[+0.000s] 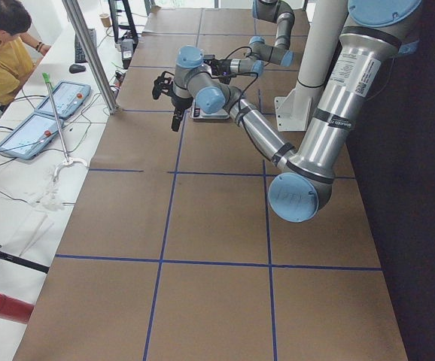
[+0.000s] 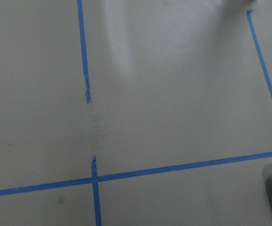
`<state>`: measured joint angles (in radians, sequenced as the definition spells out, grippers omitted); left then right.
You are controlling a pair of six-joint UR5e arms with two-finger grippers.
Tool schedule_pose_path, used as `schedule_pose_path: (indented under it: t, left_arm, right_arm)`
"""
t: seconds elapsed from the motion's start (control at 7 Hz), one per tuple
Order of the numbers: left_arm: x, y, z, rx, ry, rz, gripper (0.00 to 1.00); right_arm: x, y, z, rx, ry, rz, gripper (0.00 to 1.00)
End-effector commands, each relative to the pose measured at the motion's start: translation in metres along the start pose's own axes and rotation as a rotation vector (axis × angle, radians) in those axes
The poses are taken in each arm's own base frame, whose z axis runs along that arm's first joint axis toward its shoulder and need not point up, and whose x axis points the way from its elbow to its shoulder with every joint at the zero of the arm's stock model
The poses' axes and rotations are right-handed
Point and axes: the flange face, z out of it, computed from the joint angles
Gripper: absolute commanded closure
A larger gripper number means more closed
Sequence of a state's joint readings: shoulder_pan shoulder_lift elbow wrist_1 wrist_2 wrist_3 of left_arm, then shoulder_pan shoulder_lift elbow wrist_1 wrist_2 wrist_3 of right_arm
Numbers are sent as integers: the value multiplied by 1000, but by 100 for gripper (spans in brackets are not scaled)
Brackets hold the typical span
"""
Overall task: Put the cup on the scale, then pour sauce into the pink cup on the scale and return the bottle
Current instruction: 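Tilt the glass bottle with the right gripper, spout over the pink cup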
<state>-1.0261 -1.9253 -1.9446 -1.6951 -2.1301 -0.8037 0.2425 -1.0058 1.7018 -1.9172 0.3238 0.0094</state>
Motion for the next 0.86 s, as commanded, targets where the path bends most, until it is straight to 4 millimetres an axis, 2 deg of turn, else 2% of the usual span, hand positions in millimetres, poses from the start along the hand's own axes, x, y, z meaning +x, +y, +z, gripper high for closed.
schedule_pose_path:
  t: [0.0,0.14,0.43,0.57,0.71]
  left_arm:
    - [0,0,1,-2,0,0,0]
    - [-1,1,1,-2,-2,-1,0]
    - [1,1,2,-2,-1,1,0]
    - [1,0,1,-3,1,0,0]
    - [2,0,0,0,2,2,0]
  right_arm:
    - [12,3,-2,6,1,24,100]
    - [14,4,-2,6,0,29,100]
    - [33,16,-4,16,-6,102,100]
    - [33,23,-3,22,-9,160,100]
    - [25,28,-2,38,-68,307,100]
